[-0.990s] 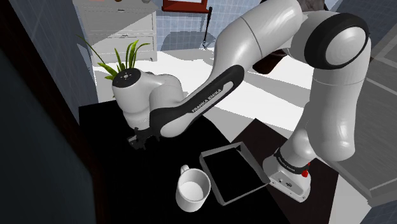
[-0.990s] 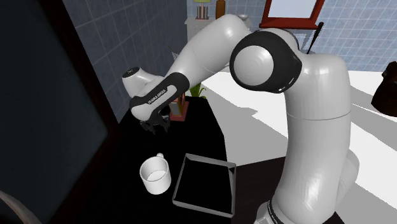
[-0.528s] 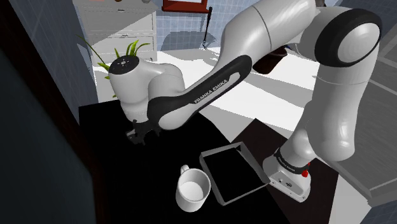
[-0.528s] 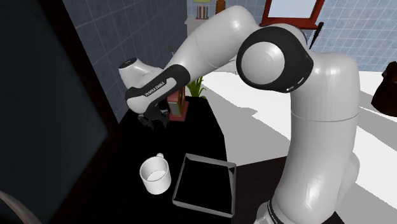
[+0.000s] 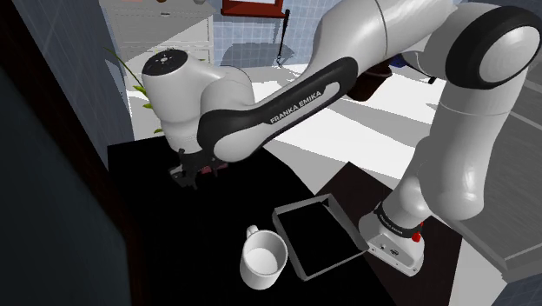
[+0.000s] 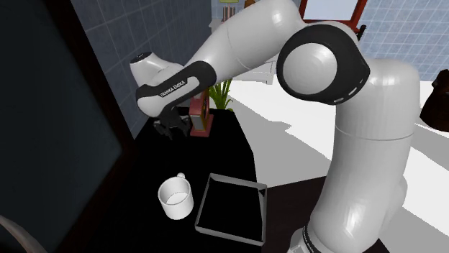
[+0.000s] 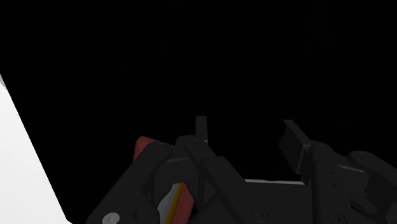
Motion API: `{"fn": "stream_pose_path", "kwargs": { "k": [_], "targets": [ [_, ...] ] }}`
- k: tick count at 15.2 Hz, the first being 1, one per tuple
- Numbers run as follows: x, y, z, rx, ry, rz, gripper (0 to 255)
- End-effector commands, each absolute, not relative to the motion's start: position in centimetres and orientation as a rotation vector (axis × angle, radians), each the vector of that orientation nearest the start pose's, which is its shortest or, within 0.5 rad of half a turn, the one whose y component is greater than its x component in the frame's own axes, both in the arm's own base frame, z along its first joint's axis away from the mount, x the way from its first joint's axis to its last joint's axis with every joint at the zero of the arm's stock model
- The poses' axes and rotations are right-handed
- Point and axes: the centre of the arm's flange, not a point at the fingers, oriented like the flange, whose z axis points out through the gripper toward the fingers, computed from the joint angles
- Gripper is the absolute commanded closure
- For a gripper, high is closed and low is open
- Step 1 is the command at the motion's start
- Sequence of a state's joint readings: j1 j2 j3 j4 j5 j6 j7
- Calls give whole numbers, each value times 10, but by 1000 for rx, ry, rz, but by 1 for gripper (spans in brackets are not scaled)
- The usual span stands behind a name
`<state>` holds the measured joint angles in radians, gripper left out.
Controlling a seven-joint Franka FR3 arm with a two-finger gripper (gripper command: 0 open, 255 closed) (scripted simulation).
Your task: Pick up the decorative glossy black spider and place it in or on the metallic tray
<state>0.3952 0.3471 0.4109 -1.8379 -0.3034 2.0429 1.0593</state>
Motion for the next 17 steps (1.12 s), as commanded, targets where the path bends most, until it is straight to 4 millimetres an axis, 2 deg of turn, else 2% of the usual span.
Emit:
{"fn": "stream_pose_path", "kwargs": {
  "k": [1,8,17],
  "targets": [
    [452,425,356,-3294,189,-62,255],
    [452,425,390,-3294,189,-62,255],
    [352,360,395,-3294,189,-62,255]
  ]
}}
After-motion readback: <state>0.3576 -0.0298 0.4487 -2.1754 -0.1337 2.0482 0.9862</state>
